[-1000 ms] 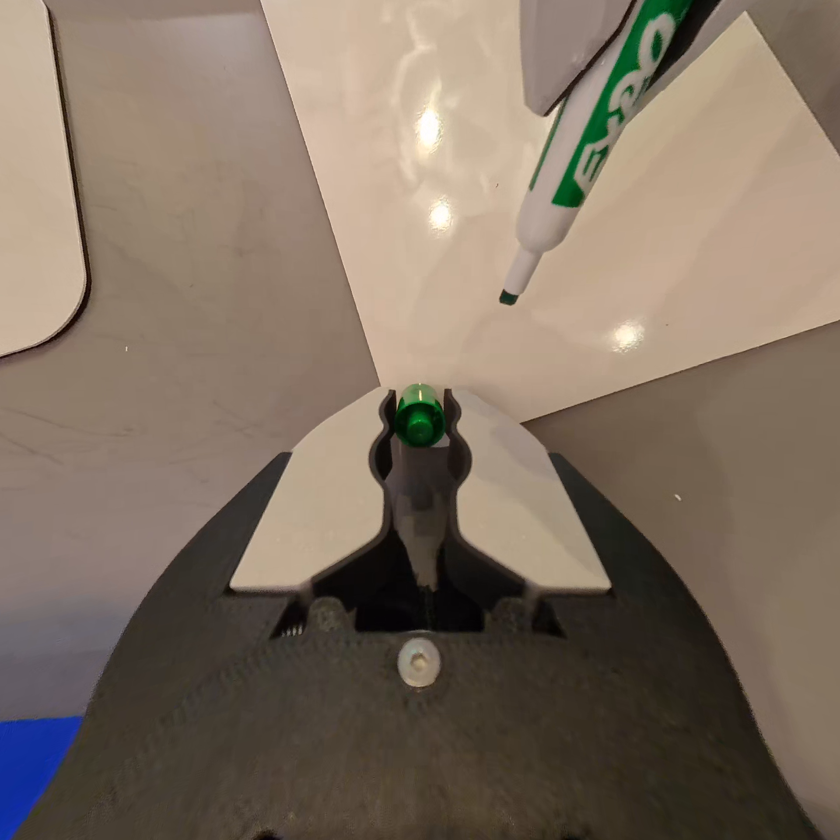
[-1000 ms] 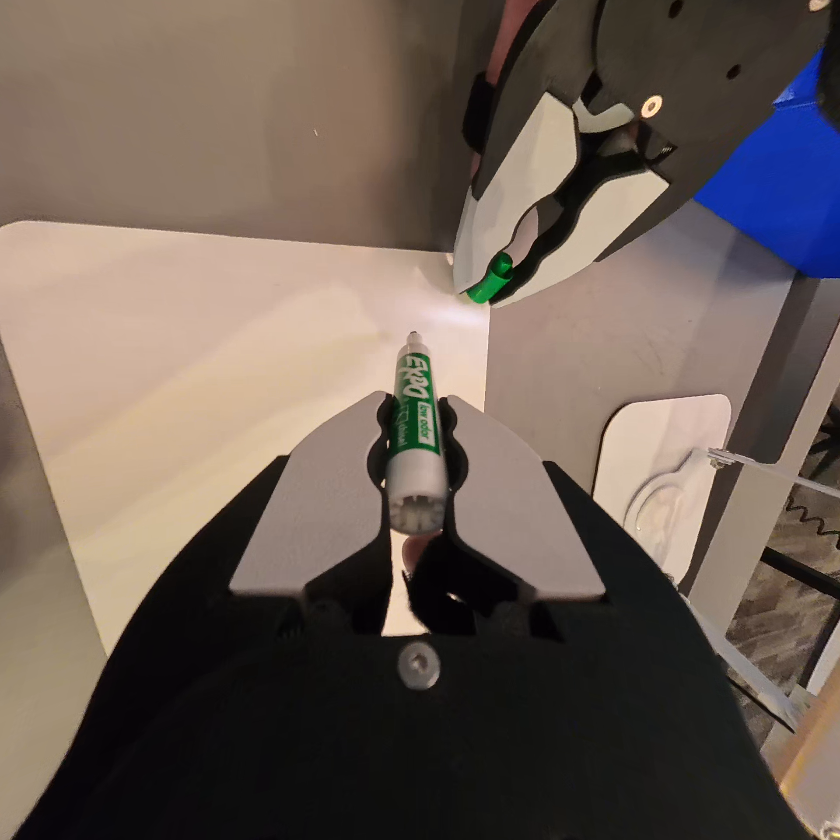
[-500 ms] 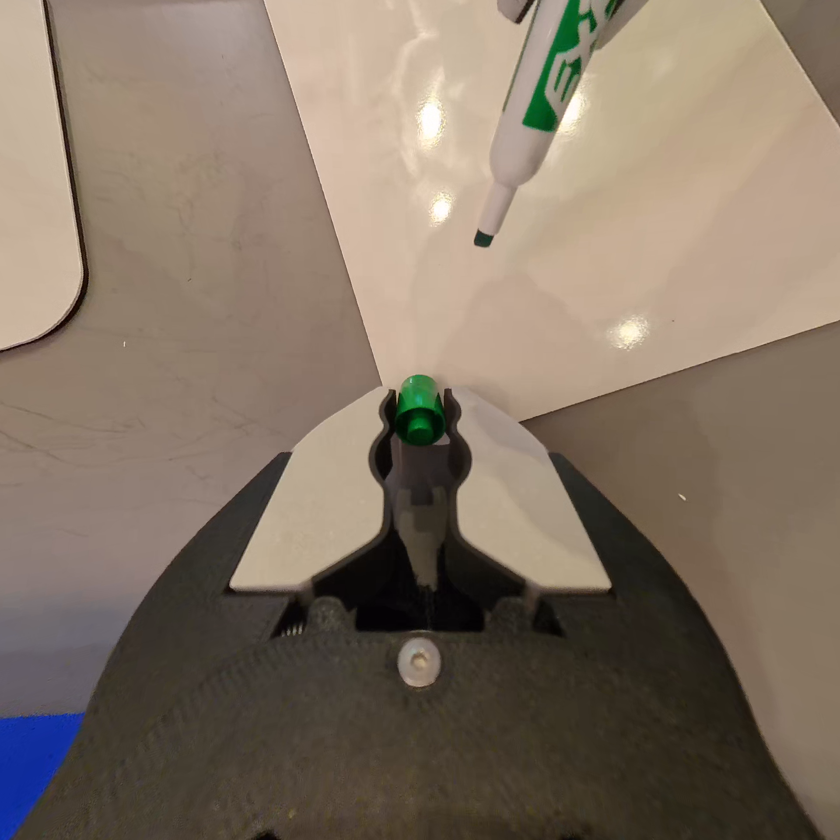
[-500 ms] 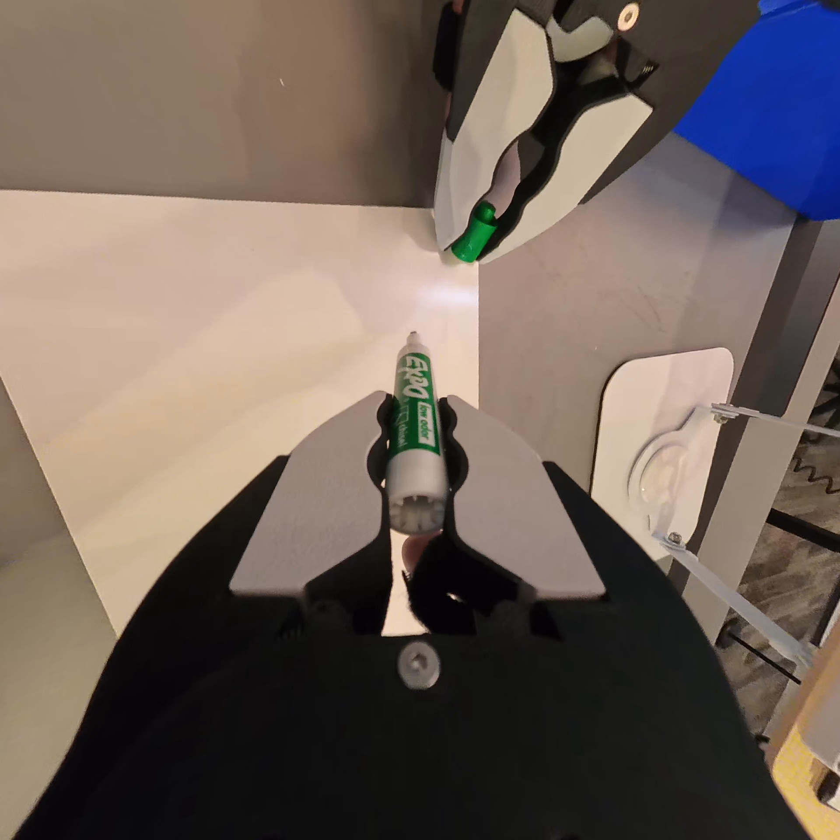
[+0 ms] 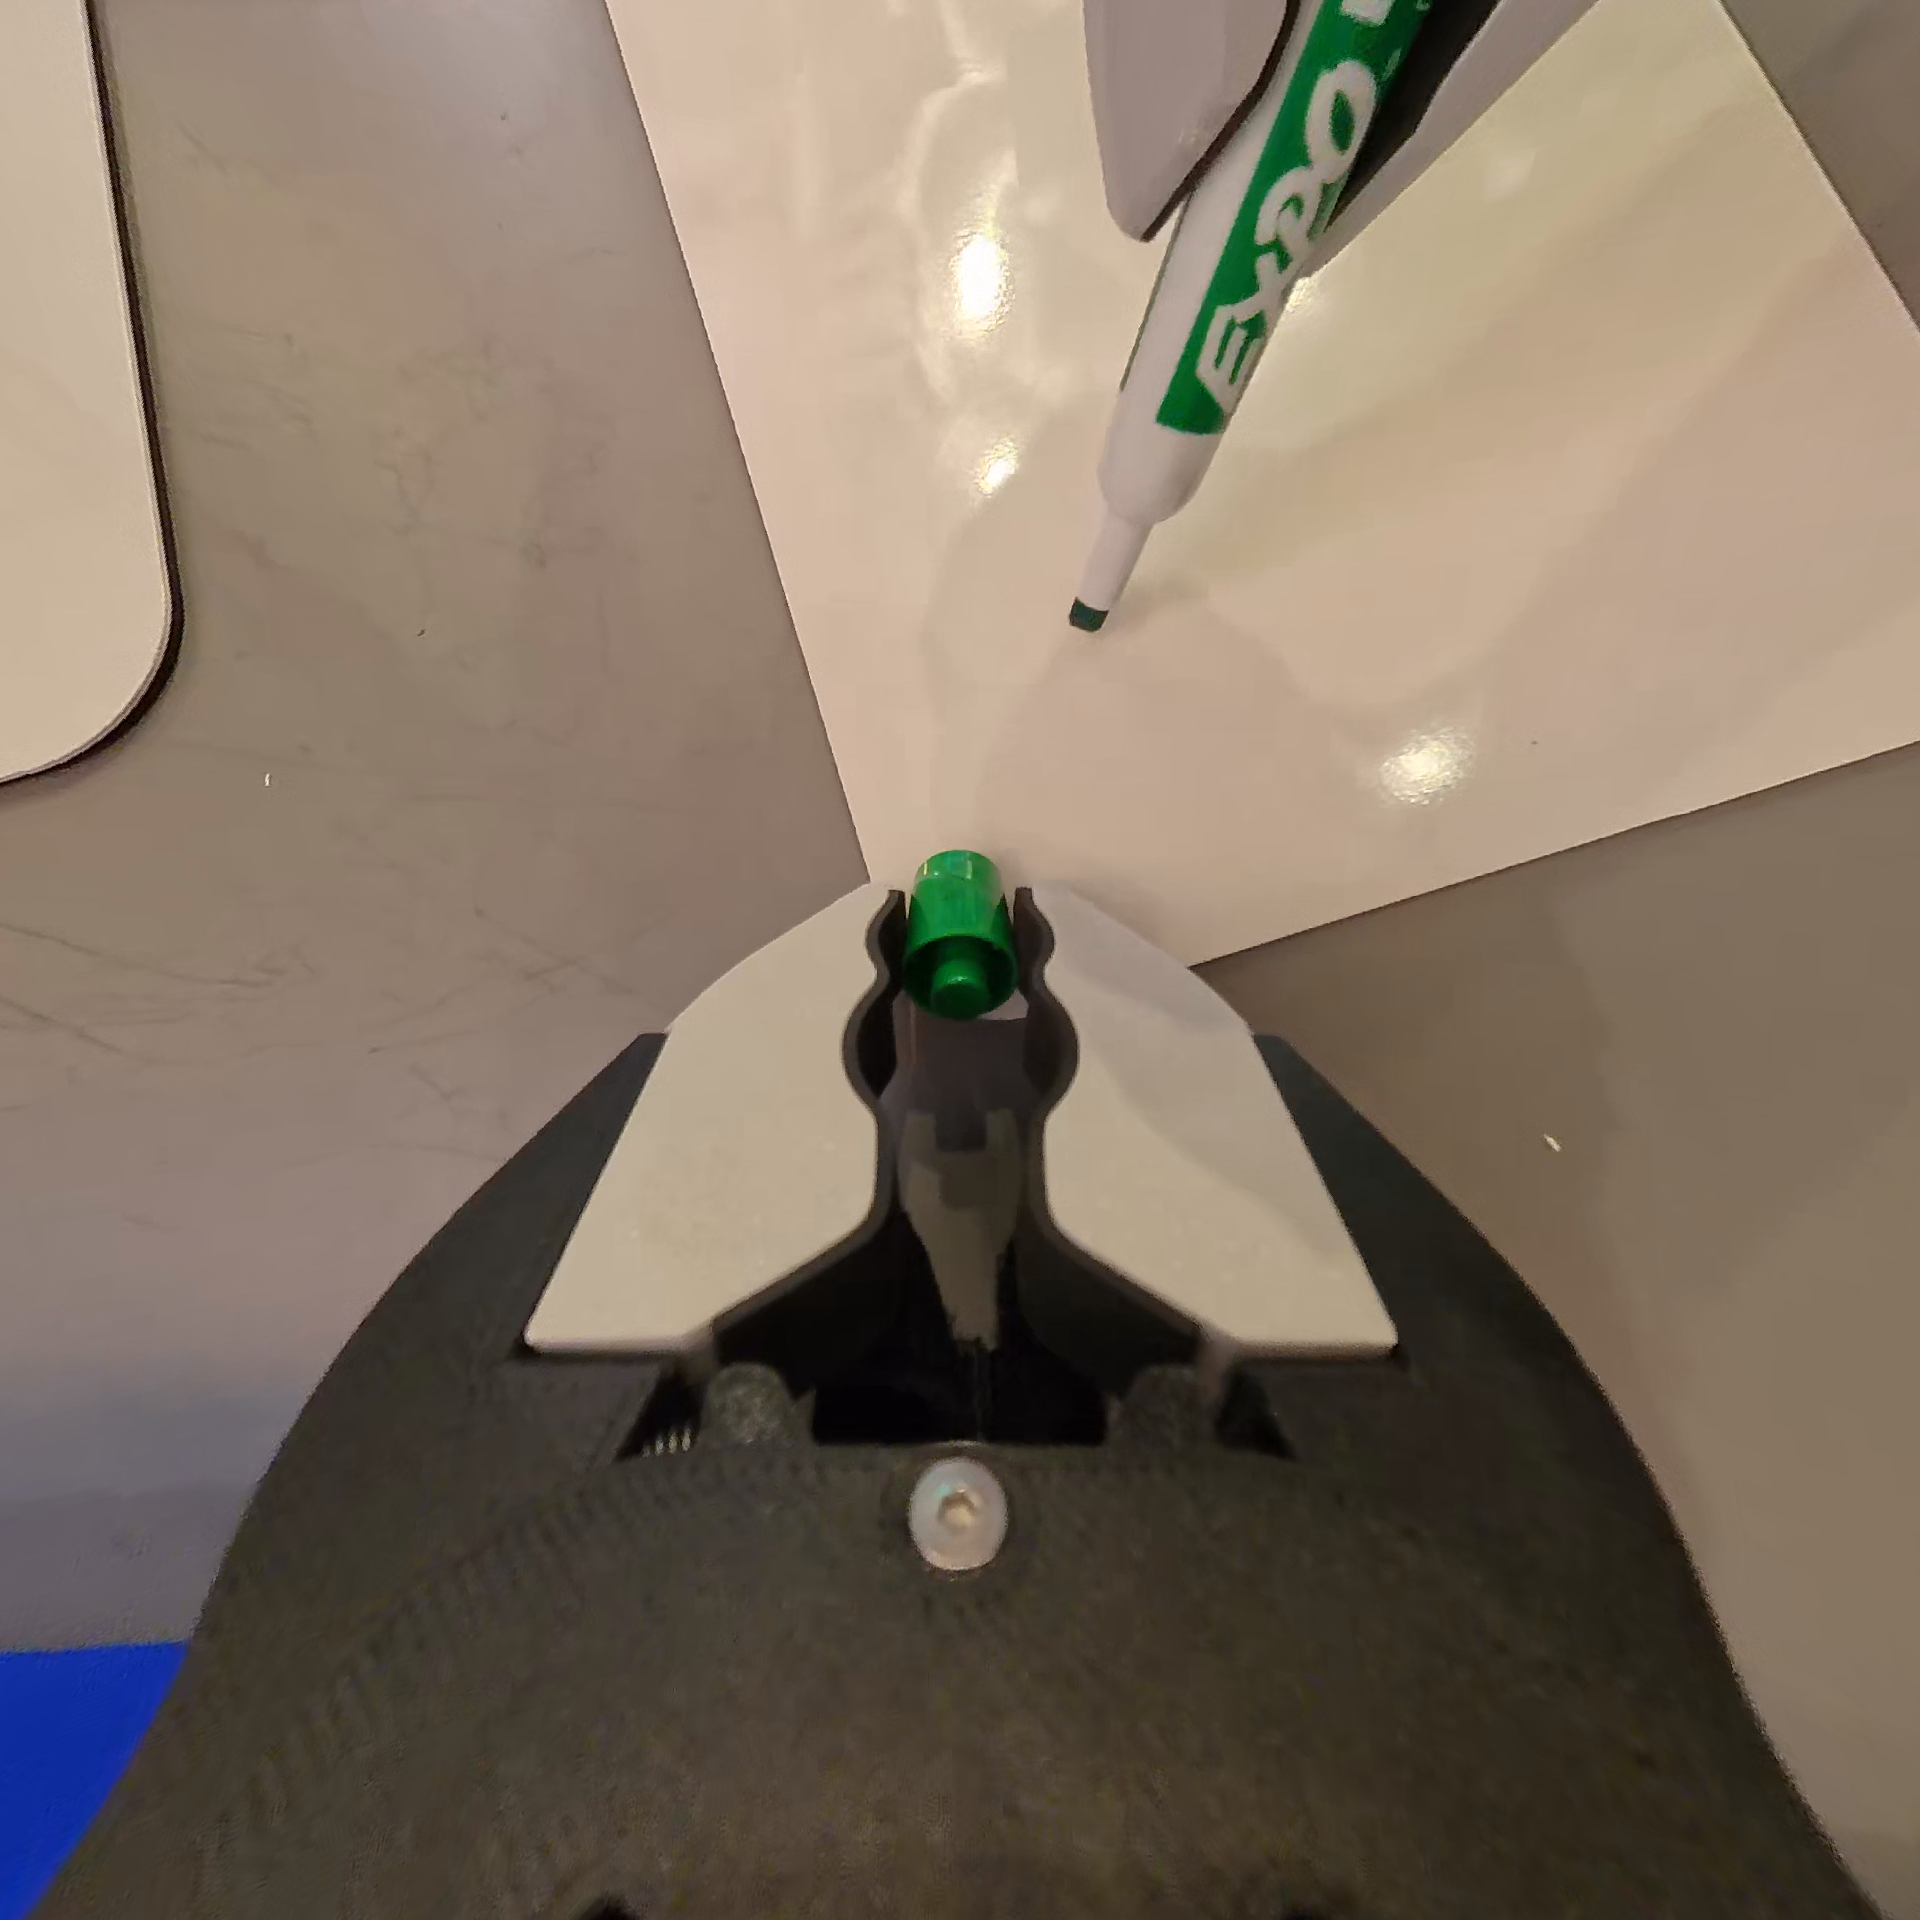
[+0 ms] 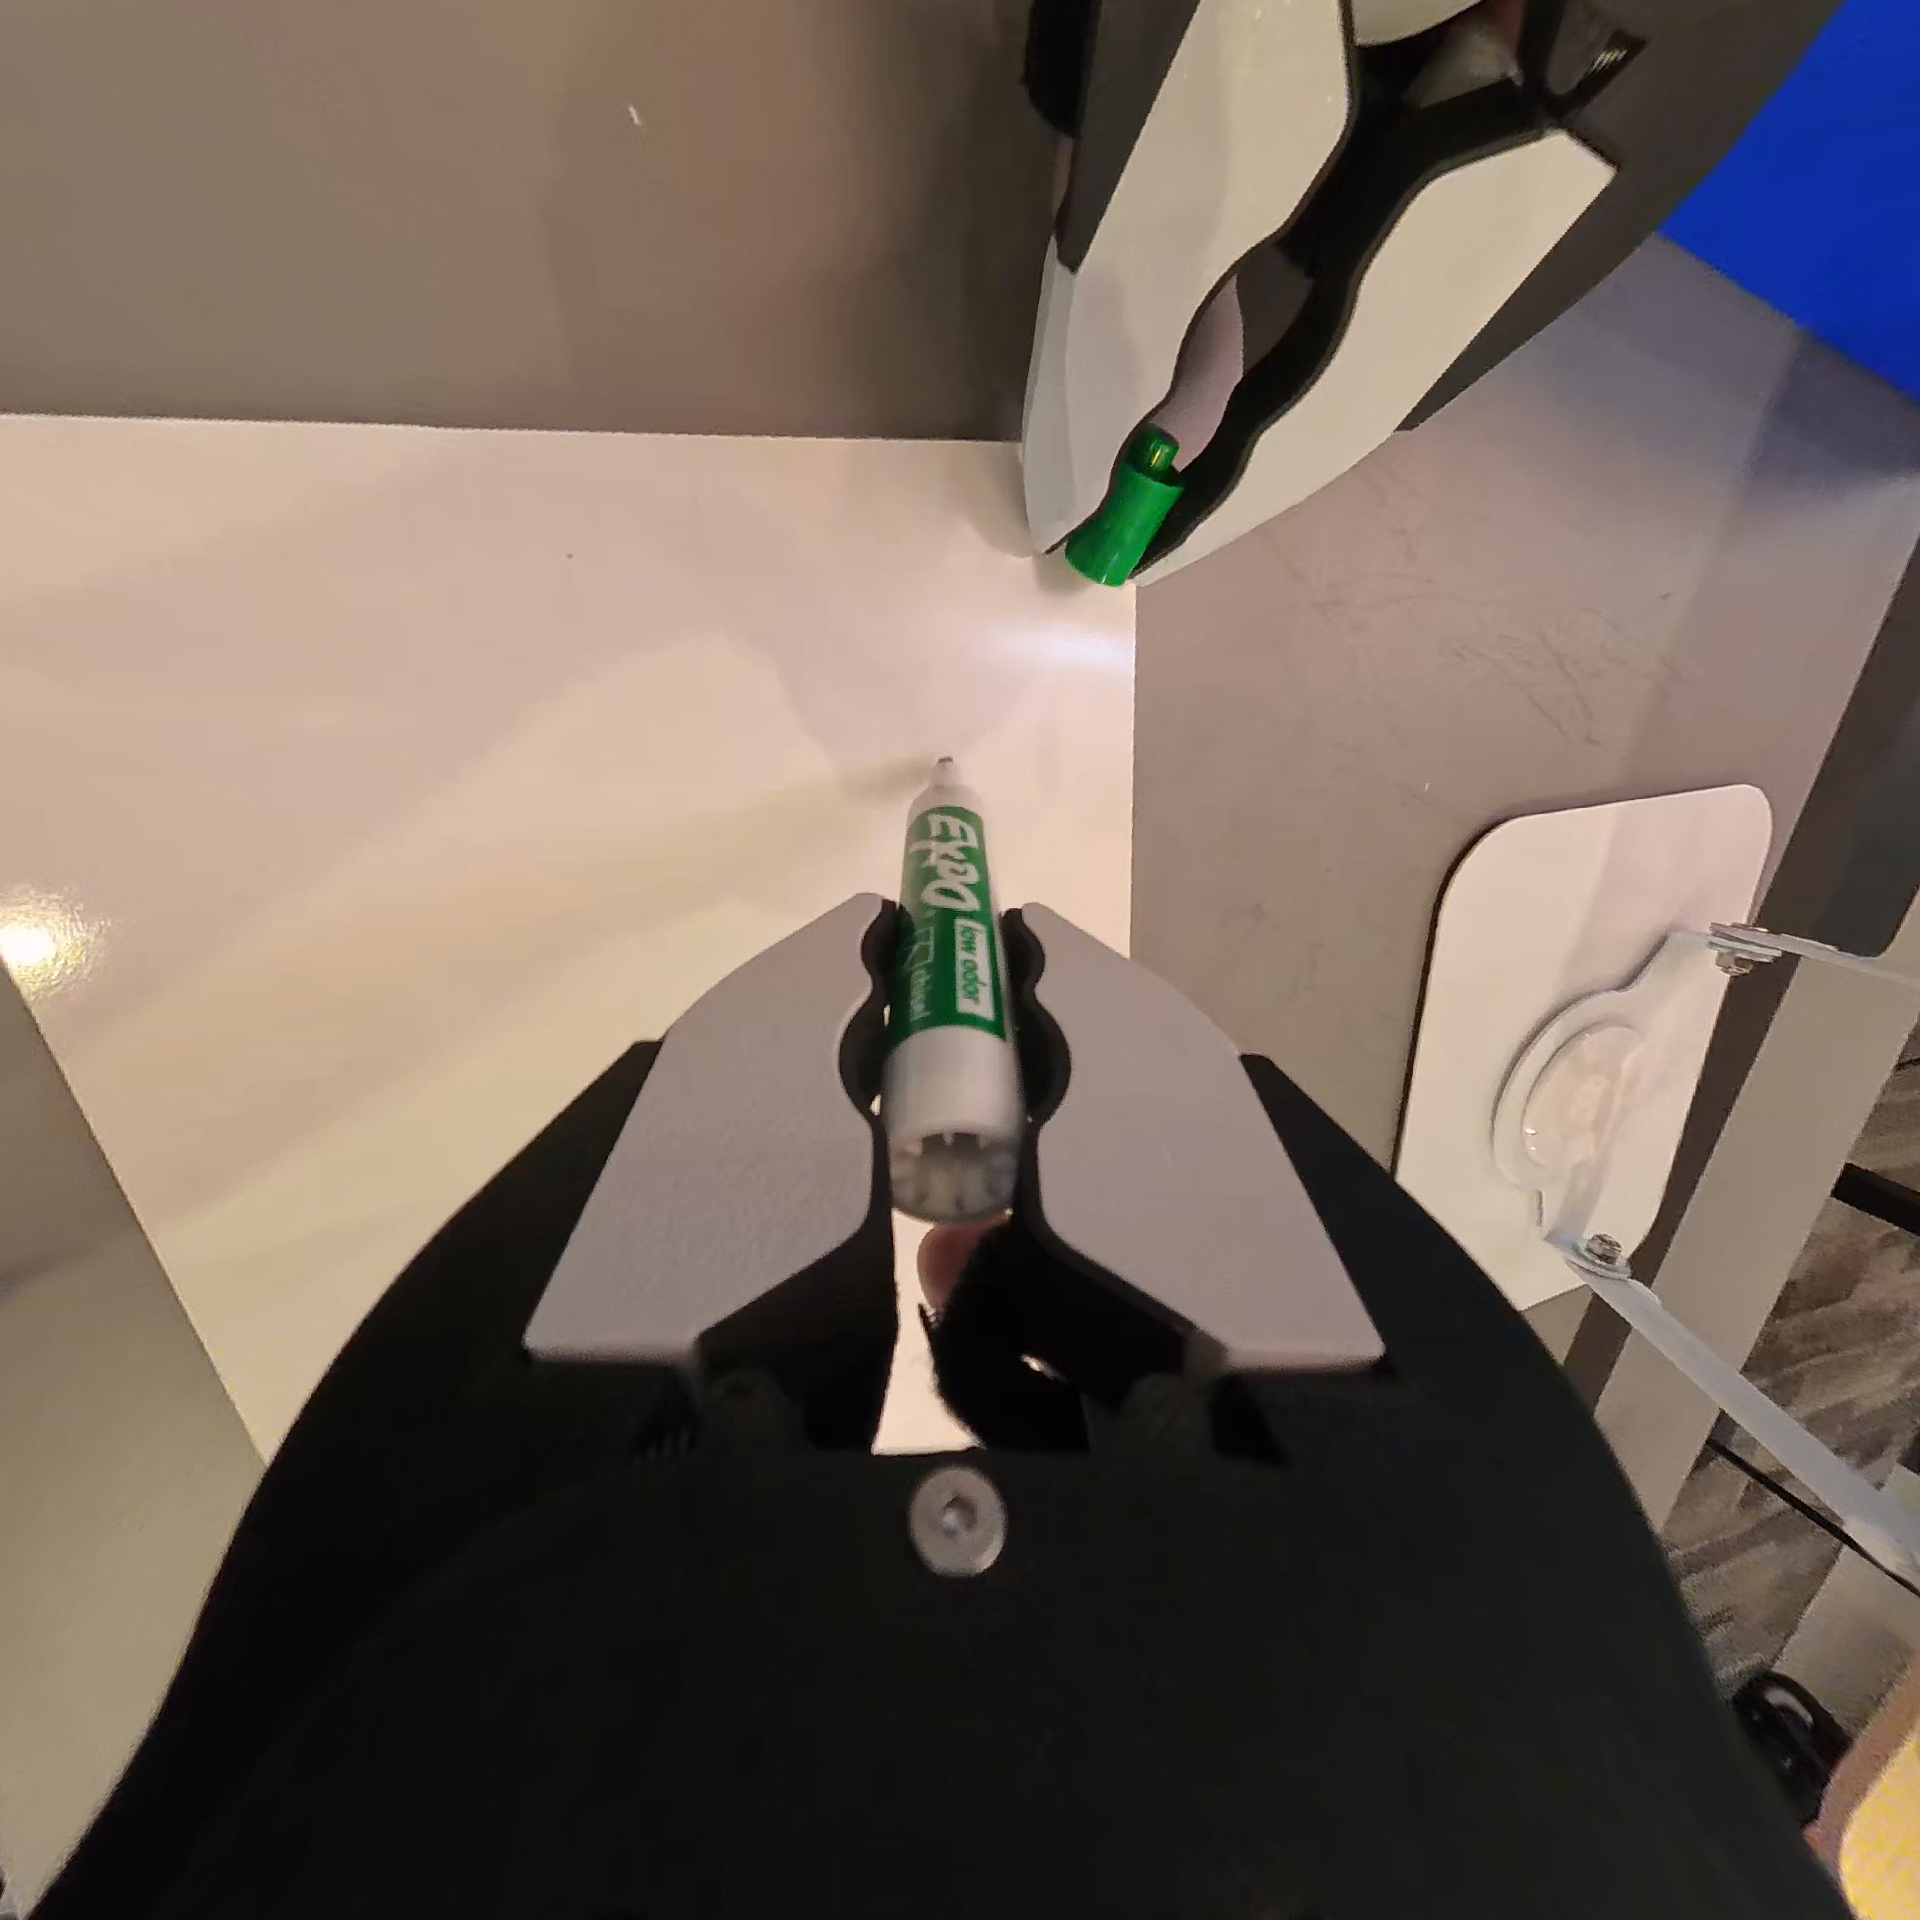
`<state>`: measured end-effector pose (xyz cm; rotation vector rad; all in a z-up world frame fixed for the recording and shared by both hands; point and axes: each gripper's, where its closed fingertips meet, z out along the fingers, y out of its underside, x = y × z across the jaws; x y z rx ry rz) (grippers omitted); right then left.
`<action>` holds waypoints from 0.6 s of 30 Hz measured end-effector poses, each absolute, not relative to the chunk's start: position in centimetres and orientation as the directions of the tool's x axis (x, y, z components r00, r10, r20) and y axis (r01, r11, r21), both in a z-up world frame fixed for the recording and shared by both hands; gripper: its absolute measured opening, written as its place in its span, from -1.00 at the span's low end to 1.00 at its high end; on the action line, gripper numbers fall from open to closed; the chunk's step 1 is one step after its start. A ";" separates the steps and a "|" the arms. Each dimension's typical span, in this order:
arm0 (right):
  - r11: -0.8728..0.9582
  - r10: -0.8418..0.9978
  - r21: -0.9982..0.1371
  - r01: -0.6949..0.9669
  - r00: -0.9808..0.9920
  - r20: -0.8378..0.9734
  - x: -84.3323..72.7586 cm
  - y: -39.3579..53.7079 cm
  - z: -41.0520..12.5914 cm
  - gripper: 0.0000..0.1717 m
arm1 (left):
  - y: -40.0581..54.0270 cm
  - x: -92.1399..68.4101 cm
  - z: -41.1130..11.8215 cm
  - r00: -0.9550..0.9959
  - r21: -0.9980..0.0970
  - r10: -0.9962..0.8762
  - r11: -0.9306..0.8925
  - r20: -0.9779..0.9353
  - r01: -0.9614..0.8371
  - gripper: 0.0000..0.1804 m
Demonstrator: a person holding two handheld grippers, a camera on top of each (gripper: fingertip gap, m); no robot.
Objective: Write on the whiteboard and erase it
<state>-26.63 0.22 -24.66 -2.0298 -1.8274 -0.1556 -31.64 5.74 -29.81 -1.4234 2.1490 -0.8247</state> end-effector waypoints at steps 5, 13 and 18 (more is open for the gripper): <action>-0.063 0.932 -0.218 0.974 0.136 0.337 -26.9 0.4 -24.9 -0.76 | 5.7 -31.6 -29.8 -0.380 -0.684 -0.925 0.293 -0.026 -0.668 -0.78; -0.021 0.941 -0.234 0.972 0.099 0.325 -28.7 0.0 -25.0 -0.76 | 5.7 -31.6 -29.8 -0.380 -0.686 -0.925 0.290 -0.021 -0.667 -0.78; 0.020 0.953 -0.231 0.973 0.052 0.299 -30.0 -1.6 -24.9 -0.76 | 5.7 -31.6 -29.8 -0.381 -0.688 -0.925 0.288 -0.018 -0.666 -0.78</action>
